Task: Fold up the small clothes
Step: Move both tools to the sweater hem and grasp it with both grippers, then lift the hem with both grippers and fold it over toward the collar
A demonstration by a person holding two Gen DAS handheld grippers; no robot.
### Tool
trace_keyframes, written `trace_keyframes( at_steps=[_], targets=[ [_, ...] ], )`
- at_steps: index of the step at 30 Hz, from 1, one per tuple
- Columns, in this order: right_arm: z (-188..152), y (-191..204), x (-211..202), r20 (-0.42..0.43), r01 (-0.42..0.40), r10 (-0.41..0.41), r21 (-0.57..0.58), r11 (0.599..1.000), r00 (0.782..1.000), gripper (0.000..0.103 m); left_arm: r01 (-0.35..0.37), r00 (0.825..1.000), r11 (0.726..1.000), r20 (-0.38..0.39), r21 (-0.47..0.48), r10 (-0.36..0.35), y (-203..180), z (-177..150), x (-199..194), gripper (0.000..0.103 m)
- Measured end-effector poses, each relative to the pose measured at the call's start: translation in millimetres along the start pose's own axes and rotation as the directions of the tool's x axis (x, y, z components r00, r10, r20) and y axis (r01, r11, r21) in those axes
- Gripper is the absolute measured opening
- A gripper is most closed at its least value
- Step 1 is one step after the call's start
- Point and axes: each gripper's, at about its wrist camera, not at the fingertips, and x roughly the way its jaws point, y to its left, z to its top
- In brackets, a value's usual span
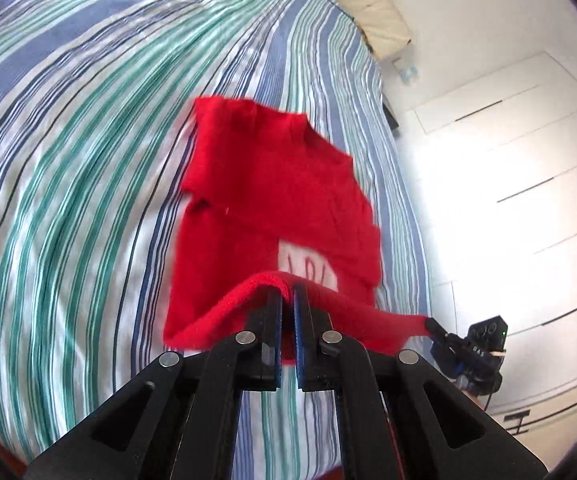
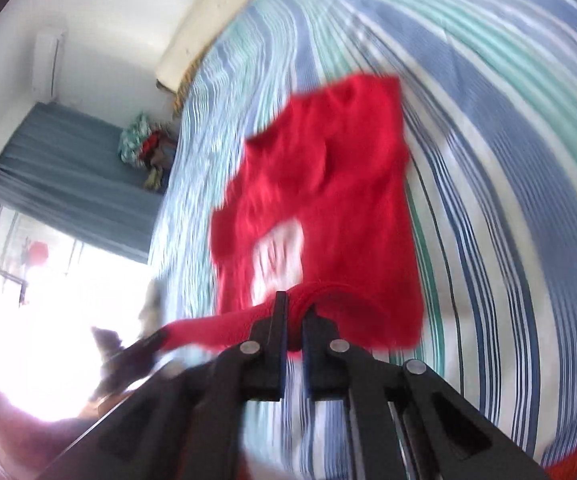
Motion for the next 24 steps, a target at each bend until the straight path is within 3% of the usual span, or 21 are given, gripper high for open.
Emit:
trace_keyframes(
  at_steps=[5,13,22,24],
  targets=[
    [72.2,16.4,31.9,0.095,0.044,-0.040,-0.040,0.998,0.995,0.006,-0.041,0.999,0.999,0.038,0.029,0.040,-15.7,69.4,41.8,0.003],
    [168.7,1.4,92.8,0.115,0.128,-0.125,-0.016,0.992,0.986,0.005,-0.135,0.990,0.991,0.031,-0.013,0.135,1.7,140.9,110.9,0.002],
    [210.0,-33.7,159.5,0.087,0.173,-0.173,0.005,0.985,0.981,0.005,-0.260,0.962,0.965,0.078,-0.029,0.262,19.8,189.8,153.9,0.003],
    [215.7,-36.8,172.8,0.083,0.167,-0.166,-0.008,0.986,0.983,0.006,-0.297,0.951,0.954,0.078,-0.049,0.300,27.0,200.1,158.6,0.013]
  ],
)
